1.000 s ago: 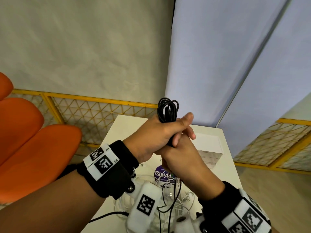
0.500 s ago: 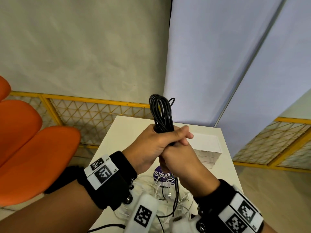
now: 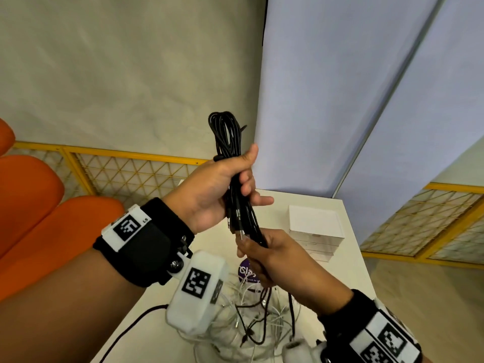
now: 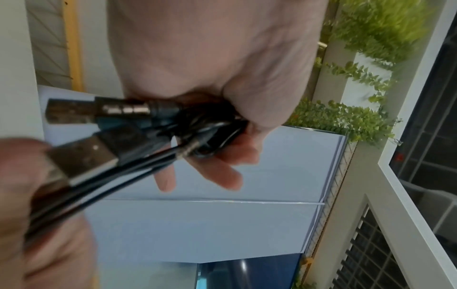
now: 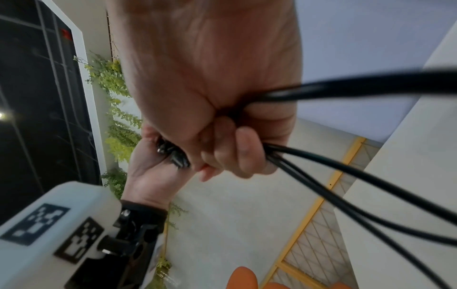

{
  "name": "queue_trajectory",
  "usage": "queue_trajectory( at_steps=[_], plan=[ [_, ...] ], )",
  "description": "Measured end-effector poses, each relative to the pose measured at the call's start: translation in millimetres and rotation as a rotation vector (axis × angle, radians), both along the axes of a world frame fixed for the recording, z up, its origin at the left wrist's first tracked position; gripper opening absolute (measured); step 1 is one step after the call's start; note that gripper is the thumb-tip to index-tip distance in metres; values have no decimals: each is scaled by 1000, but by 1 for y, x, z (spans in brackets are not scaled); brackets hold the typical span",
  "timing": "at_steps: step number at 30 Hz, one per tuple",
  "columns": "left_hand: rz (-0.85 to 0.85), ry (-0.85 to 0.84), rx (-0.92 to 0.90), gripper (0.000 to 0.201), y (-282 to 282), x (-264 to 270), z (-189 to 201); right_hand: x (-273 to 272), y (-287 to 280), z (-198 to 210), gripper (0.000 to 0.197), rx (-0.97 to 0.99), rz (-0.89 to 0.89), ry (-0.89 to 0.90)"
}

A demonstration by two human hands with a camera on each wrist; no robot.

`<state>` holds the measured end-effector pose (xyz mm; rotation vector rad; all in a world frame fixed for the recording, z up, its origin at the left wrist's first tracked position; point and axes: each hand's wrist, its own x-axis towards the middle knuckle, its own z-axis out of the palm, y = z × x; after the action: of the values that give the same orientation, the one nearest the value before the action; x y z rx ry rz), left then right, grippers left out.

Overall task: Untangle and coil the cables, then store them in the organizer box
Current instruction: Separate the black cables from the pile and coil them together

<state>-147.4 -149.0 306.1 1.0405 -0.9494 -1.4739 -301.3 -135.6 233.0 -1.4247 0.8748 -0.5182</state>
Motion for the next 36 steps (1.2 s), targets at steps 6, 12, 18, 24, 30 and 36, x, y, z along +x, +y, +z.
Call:
queue_trajectory(
  at_steps=[6,12,18,24,30,36],
  plan=[
    [-28,5,50,49,-4,11,1,-26,-5,-1,49,-16,103,61],
    [-79,-8,59,49,-6,4,-5,-38,-8,3,44,20,137,109],
    [-151,-140,40,50,-2,-19,-17,-25,-11,24,36,-67,174,22],
    [-151,-204,47,49,-1,-17,-12,-17,-13,22,49,-216,124,82],
    [-176,-307,26,49,0,-13,-14,-34,-12,22,49,-278,176,228],
    [-240,-455,-25,43,2,-9,-13,-58,-13,33,51,-320,232,400]
  ],
)
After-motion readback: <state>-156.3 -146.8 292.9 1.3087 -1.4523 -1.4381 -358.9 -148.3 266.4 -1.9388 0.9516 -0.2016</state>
